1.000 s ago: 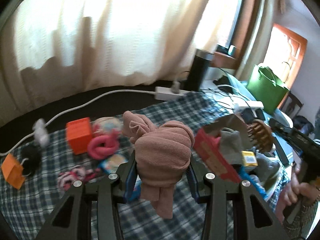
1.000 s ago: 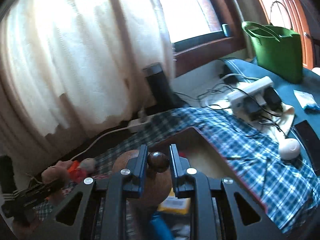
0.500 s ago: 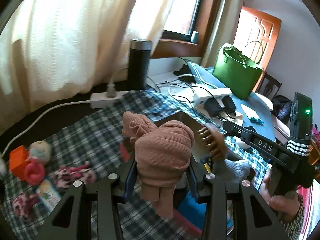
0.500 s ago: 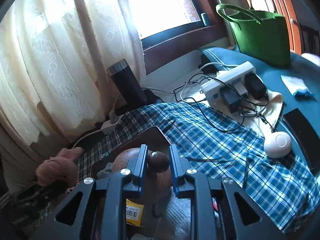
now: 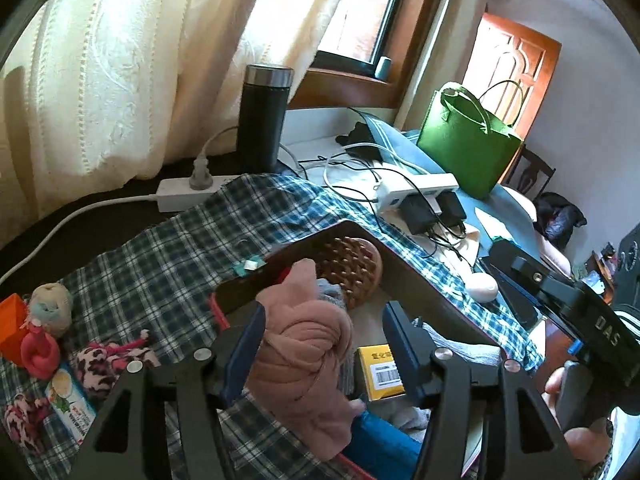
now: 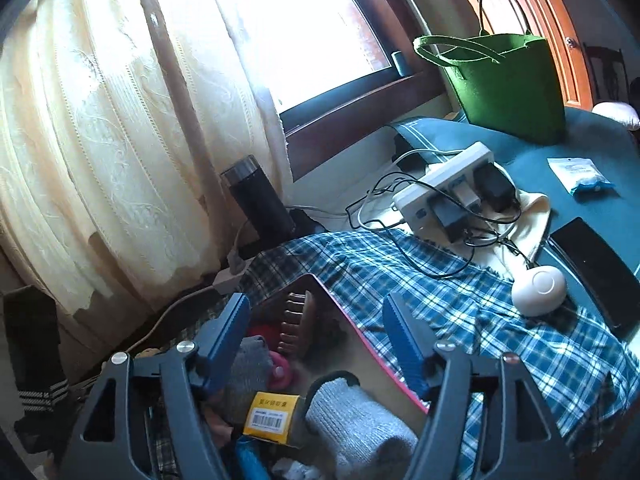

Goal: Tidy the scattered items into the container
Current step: 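Carry the brush and beige sock into the red tin and open both grippers, then move both grippers back toward the leopard plush and blue packet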

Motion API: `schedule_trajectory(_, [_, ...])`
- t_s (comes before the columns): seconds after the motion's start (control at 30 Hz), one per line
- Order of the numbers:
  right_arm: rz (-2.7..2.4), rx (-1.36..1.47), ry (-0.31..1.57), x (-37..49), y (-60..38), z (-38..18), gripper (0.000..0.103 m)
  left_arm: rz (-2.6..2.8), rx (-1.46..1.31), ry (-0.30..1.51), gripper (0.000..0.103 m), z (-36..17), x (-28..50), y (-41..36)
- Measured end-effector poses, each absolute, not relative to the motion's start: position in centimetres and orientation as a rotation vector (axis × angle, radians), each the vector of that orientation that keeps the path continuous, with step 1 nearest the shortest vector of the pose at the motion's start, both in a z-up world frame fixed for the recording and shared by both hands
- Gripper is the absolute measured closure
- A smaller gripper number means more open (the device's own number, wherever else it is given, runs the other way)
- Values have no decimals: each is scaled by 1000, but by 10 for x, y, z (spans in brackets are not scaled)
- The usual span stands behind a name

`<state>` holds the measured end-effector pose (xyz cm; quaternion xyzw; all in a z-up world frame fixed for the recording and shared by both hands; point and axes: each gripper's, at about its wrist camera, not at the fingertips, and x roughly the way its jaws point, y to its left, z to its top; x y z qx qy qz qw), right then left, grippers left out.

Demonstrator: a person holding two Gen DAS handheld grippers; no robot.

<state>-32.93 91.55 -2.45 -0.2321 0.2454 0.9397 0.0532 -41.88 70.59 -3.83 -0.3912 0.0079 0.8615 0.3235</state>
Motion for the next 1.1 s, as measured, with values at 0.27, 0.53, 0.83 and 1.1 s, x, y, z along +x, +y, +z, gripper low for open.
schedule_trajectory(0.27, [2934,-763,659,-328,884,-21,29,2335,-1044,-11,40,-38,-420,671])
schedule_trajectory(0.53, [3018,-827,595,-331,837,-22,26,2505,-1080,-85,40,-41,-425,588])
schedule_trajectory(0.83, [3133,-920,478,-340,768,-25,25,2688,-1185,-213,40,-57,-431,466])
schedule_trajectory(1.1, [3184,-1033,381,-356,711,-36,25,2700,-1283,-222,40,-83,-440,413])
